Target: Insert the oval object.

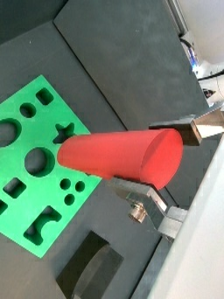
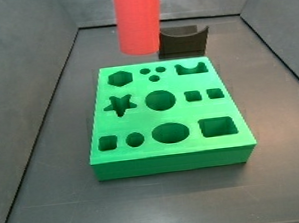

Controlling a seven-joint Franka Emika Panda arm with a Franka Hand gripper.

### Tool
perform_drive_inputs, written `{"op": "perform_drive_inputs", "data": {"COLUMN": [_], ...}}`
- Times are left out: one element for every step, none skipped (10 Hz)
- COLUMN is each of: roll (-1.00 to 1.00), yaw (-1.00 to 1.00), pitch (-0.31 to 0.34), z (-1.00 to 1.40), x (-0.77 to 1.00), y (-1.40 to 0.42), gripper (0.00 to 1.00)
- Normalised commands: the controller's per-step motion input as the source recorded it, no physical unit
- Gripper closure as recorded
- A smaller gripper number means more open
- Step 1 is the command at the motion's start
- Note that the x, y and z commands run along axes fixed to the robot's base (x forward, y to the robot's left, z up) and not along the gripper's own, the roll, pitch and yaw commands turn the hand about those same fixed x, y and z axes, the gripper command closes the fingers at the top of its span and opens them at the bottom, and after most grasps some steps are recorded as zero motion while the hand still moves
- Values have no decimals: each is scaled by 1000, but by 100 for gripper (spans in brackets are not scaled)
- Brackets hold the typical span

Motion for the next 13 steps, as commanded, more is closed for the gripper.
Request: {"op": "perform_drive_inputs", "data": {"roll": [210,449,417,333,357,381,253,77,20,0,27,99,114], "yaw": [0,-146,-91,0,0,6,263,454,500,409,257,143,74], "pitch": [-183,-121,-131,-173,-184,-159,-70,0,0,0,0,51,79], "z": [-709,-437,-457,-563,-480,-451,-703,-560,-397,-437,-354,-249,-180], "x": [0,151,174,131,131,71,83,211,217,271,363,366,271], "y": [-506,-711,-757,-851,-831,-780,-586,-511,-429,-383,-271,-120,0], "gripper": [100,100,100,100,100,100,100,100,100,100,100,100,100]}}
